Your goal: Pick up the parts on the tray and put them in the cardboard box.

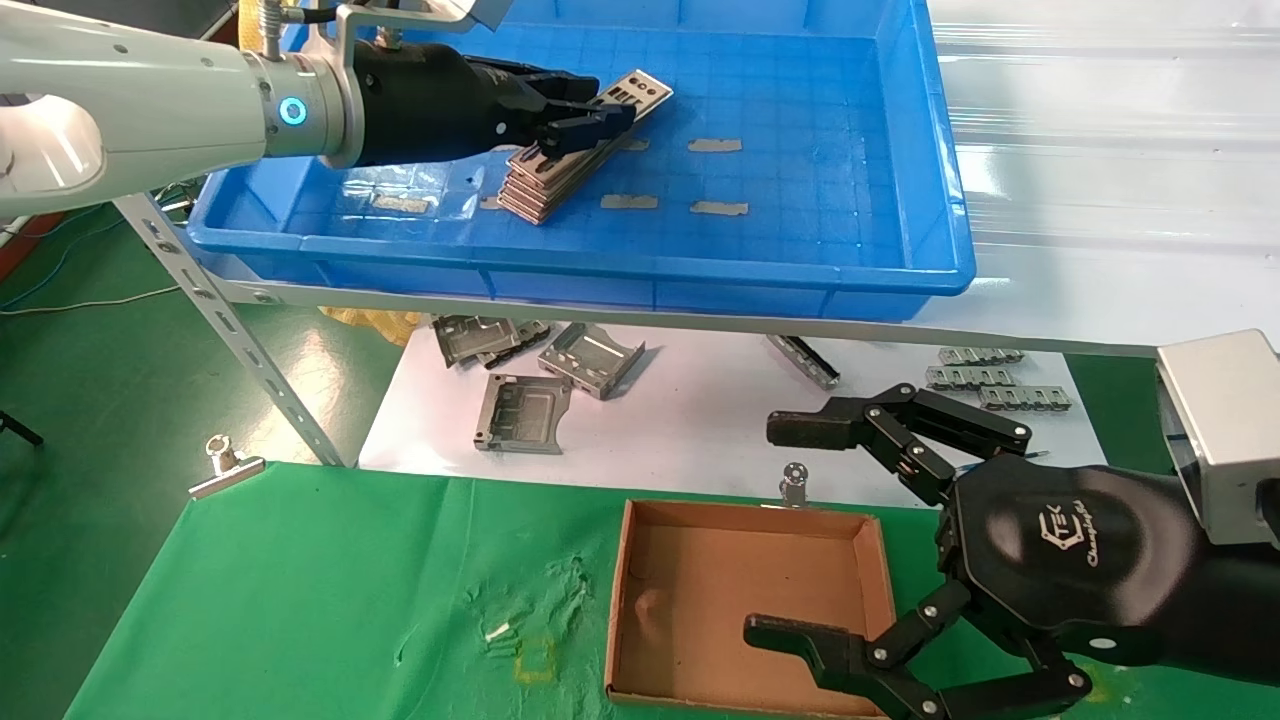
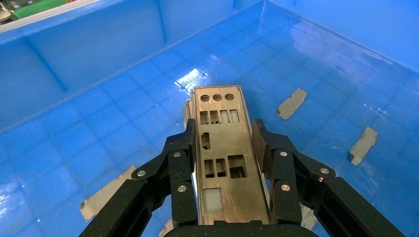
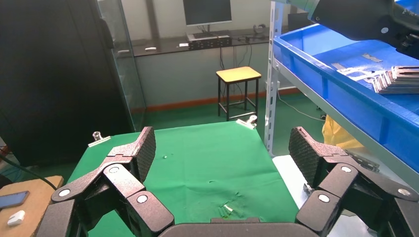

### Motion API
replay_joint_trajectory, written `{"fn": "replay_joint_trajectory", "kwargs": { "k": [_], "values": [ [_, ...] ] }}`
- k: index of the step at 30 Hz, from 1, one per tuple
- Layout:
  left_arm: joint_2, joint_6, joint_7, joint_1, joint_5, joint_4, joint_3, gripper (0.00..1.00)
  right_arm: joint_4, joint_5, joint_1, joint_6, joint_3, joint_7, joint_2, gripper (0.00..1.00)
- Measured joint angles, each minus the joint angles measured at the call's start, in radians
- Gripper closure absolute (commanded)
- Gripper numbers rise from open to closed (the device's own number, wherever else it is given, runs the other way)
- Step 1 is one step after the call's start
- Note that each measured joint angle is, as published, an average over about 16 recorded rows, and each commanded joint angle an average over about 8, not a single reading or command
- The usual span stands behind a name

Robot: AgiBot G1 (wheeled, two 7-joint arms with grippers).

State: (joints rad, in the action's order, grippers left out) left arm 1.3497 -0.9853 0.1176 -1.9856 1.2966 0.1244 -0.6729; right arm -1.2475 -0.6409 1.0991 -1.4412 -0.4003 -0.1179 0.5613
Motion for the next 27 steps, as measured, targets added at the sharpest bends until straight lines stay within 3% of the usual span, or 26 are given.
{"fn": "replay_joint_trajectory", "kwargs": {
  "k": [14,27],
  "values": [
    [-0.025,-0.037,-0.048,-0.034,-0.060,0.008,0.025,1.00,0.000,0.000,0.000,0.000,0.000,0.000,0.000,0.00],
    [-0.132,-0.352,-0.180,-0.049,-0.133,0.052,0.064,1.00,0.000,0.000,0.000,0.000,0.000,0.000,0.000,0.00]
  ]
}}
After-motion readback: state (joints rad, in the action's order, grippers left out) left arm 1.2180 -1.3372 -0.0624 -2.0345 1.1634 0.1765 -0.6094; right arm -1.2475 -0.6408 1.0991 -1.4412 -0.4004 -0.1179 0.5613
